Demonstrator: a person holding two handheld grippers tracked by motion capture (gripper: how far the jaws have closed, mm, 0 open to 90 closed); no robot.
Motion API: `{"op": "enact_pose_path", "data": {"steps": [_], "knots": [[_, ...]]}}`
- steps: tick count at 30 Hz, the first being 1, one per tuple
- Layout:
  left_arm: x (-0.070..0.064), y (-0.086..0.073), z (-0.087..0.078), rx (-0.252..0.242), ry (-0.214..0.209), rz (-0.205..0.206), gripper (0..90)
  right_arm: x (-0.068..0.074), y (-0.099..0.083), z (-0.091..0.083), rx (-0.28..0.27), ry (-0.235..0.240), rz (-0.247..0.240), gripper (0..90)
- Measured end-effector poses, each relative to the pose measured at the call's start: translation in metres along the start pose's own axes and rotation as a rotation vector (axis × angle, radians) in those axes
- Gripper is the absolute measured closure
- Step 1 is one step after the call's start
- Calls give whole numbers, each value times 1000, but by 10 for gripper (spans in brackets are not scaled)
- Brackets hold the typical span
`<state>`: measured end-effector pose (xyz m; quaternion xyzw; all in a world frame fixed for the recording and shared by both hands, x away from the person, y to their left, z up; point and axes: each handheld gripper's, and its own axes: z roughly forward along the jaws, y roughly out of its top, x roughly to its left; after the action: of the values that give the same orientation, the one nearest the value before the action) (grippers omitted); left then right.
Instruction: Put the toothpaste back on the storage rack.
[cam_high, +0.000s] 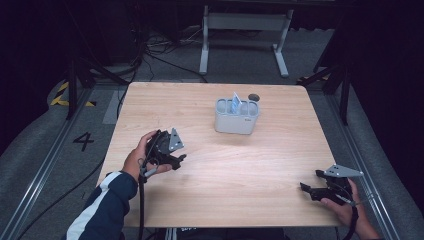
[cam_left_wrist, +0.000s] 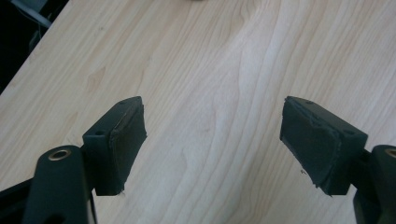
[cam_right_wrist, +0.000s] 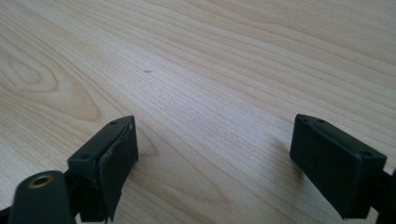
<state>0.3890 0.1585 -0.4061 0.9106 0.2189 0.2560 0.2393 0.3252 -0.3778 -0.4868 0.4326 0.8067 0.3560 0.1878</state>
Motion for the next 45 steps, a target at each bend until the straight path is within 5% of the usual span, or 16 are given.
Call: {"op": "enact_pose_path", "data": {"steps": [13,26,35,45], "knots": [[-3,-37,-18,21,41,-1,225,0,0,0,0,0,0,155],[-7,-89,-18,15,-9,-80,212,0,0,0,0,0,1,154],[-13,-121,-22,-29,-51,-175,203,0,0,0,0,0,0,154],[-18,-160,-26,-103,-110,-350,186,0,0,0,0,0,1,154]]}}
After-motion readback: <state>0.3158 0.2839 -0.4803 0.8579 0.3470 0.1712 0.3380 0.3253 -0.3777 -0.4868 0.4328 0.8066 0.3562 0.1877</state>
